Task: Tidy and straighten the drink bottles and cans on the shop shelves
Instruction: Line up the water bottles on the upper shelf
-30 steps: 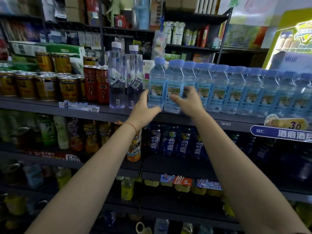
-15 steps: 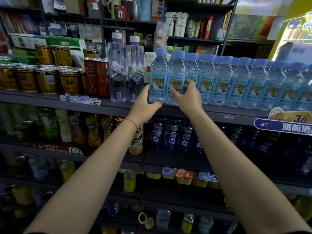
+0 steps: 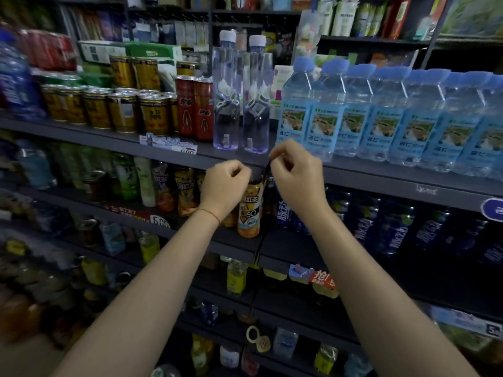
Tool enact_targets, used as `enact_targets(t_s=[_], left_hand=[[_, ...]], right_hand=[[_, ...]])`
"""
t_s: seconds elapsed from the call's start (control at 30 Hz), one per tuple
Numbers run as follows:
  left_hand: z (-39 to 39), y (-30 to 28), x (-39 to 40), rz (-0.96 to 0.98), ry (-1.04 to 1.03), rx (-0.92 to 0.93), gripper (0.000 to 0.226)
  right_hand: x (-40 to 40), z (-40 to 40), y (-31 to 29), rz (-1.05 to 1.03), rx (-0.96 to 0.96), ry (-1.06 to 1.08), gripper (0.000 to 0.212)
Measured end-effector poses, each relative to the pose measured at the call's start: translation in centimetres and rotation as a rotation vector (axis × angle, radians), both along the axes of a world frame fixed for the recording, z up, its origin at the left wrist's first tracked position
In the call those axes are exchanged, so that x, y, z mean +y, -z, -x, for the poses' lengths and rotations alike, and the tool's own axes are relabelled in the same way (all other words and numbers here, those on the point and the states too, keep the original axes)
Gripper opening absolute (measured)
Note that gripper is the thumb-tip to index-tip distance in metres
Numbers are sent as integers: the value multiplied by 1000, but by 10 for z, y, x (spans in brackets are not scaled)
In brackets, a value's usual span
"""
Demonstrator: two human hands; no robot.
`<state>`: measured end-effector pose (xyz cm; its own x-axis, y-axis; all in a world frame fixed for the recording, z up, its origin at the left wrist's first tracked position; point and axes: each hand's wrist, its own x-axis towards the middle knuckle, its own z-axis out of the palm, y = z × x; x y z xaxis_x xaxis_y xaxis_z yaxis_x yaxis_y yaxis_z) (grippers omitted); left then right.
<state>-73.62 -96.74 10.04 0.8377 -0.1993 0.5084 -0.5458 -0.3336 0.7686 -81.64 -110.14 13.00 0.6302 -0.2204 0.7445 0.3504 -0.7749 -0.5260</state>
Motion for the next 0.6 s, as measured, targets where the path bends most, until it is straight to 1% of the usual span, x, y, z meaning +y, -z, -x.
enact_targets(t_s=[0.07, 0.13, 0.2, 0.23, 0.27, 0.3, 0.37, 0.43, 0.6], left_hand=[[-4, 18, 14, -84, -42, 105, 27], [-9, 43, 32, -218, -57, 279, 27], [-12, 71, 49, -406, -13, 495, 23], [-12, 83, 57, -505, 28, 596, 21], [-11, 96, 65, -578, 70, 682, 19], [-9, 106, 73, -611, 103, 750, 19], [-7, 122, 92, -581, 129, 835, 19], [-11, 134, 116, -514, 131, 864, 21], [-40, 150, 199, -378, 111, 834, 22]], right_hand=[[7, -8, 25, -36, 98, -85, 10], [13, -14, 58, -98, 255, -150, 12], [17, -20, 95, -124, 495, -177, 14], [20, -24, 113, -104, 632, -186, 17], [23, -28, 129, -70, 757, -205, 20], [28, -32, 143, -41, 857, -229, 21], [43, -38, 163, -43, 967, -278, 21], [65, -46, 175, -86, 1013, -314, 21], [149, -87, 180, -53, 1025, -349, 21]])
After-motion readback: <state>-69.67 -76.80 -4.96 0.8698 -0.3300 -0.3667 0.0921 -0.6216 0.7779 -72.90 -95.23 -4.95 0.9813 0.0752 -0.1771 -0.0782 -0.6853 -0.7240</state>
